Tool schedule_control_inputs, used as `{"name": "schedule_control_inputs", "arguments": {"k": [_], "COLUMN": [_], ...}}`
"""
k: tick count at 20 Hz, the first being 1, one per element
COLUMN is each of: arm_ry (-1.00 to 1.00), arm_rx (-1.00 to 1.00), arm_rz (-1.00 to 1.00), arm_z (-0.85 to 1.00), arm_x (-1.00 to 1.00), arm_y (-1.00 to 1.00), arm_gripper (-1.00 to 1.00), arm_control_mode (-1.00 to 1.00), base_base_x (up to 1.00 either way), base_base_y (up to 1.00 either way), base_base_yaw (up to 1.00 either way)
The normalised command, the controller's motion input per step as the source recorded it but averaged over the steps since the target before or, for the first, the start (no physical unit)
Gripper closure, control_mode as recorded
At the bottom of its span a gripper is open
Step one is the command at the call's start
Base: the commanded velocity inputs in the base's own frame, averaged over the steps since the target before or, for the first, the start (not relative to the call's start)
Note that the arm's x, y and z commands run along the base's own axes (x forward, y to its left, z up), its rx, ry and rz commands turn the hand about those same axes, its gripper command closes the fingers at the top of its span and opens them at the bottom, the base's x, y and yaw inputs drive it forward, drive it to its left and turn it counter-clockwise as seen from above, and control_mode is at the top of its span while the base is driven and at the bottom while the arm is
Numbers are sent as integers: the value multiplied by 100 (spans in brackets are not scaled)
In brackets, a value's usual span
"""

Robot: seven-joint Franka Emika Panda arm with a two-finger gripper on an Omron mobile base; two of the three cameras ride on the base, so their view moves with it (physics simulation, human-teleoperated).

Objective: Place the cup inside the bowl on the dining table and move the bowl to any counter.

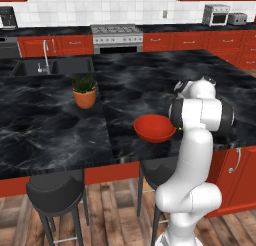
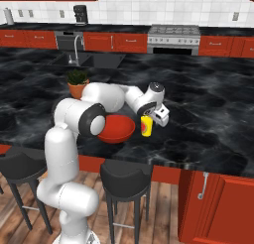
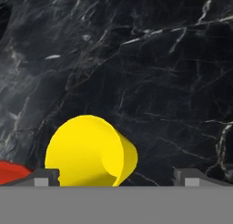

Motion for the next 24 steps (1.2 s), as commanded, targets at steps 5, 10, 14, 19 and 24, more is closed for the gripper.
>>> {"name": "schedule_control_inputs", "arguments": {"k": [5,10,14,19,24], "arm_ry": [0,0,0,0,0], "arm_rx": [0,0,0,0,0], "arm_rz": [0,0,0,0,0], "arm_z": [-15,-6,-4,-10,-12], "arm_x": [0,0,0,0,0], "arm_y": [0,0,0,0,0], "arm_gripper": [-100,-100,-100,-100,-100], "arm_control_mode": [-100,-100,-100,-100,-100], "base_base_x": [0,0,0,0,0], "base_base_y": [0,0,0,0,0], "base_base_yaw": [0,0,0,0,0]}}
